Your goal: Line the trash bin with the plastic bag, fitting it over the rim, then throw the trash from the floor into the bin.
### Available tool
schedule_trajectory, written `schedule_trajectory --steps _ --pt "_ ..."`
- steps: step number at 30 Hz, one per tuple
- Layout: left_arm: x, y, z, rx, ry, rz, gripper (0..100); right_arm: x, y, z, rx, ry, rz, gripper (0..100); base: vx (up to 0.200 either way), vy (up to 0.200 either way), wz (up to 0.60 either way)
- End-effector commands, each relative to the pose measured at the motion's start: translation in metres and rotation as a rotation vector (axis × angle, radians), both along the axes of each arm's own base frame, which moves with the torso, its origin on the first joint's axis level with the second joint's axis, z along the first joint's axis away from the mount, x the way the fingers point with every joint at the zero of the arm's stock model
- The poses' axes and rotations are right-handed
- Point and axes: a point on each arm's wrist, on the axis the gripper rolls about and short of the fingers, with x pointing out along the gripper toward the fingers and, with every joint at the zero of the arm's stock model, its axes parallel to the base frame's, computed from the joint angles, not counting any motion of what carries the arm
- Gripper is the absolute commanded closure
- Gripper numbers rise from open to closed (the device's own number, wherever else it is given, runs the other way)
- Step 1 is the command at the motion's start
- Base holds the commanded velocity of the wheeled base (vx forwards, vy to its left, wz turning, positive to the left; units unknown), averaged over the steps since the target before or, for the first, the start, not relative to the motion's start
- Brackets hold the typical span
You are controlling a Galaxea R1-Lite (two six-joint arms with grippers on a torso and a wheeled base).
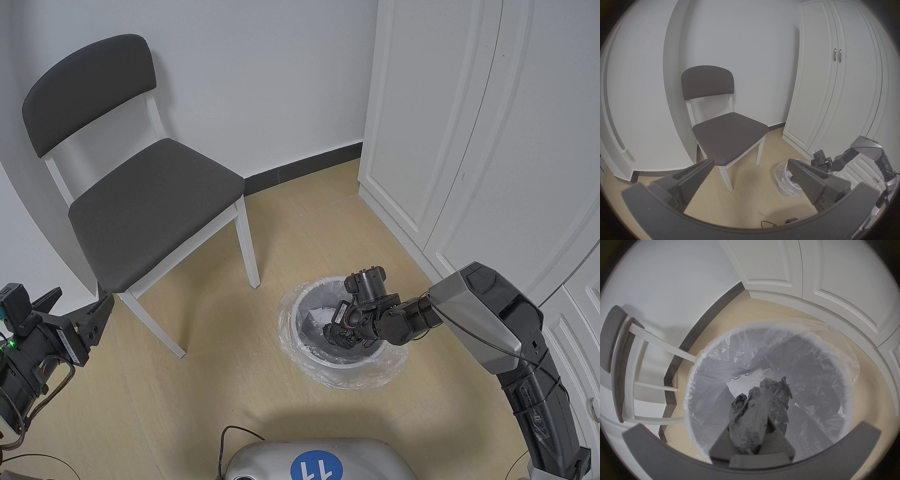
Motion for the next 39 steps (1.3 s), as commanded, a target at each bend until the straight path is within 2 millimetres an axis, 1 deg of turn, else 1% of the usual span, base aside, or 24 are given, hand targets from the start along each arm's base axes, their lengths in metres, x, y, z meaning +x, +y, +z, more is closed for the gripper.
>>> schedule_trajectory --steps 1,10,11,22,24,27,28,30,37,39 --pt "0.000 0.000 0.000 0.000 0.000 0.001 0 0.001 0.001 0.001 0.007 -0.004 -0.003 100 0.000 0.000 0.00" --pt "0.000 0.000 0.000 0.000 0.000 0.001 0 0.001 0.001 0.007 0.015 -0.013 -0.006 100 0.000 0.000 0.00" --pt "0.000 0.000 0.000 0.000 0.000 0.001 0 0.001 0.001 0.007 0.015 -0.013 -0.006 0 0.000 0.000 0.00" --pt "0.000 0.000 0.000 0.000 0.000 0.001 0 0.001 0.001 0.008 0.016 -0.014 -0.006 0 0.000 0.000 0.00" --pt "0.000 0.000 0.000 0.000 0.000 0.001 0 0.001 0.001 0.011 0.019 -0.020 -0.006 0 0.000 0.000 0.00" --pt "0.000 0.000 0.000 0.000 0.000 0.001 0 -0.002 -0.001 0.023 0.026 -0.028 -0.004 0 0.000 0.000 0.00" --pt "0.000 0.000 0.000 0.000 0.000 0.001 0 -0.002 -0.001 0.023 0.026 -0.028 -0.004 0 0.000 0.000 0.00" --pt "0.000 0.000 0.000 -0.001 -0.001 0.001 0 -0.006 0.000 0.032 0.028 -0.035 0.003 0 0.000 0.000 0.00" --pt "0.000 0.000 0.001 -0.002 -0.004 0.002 0 -0.012 0.002 0.039 0.031 -0.032 0.020 0 0.000 0.000 0.00" --pt "0.000 0.000 0.001 -0.002 -0.005 0.002 0 -0.014 0.002 0.046 0.034 -0.040 0.024 0 0.000 0.000 0.00"
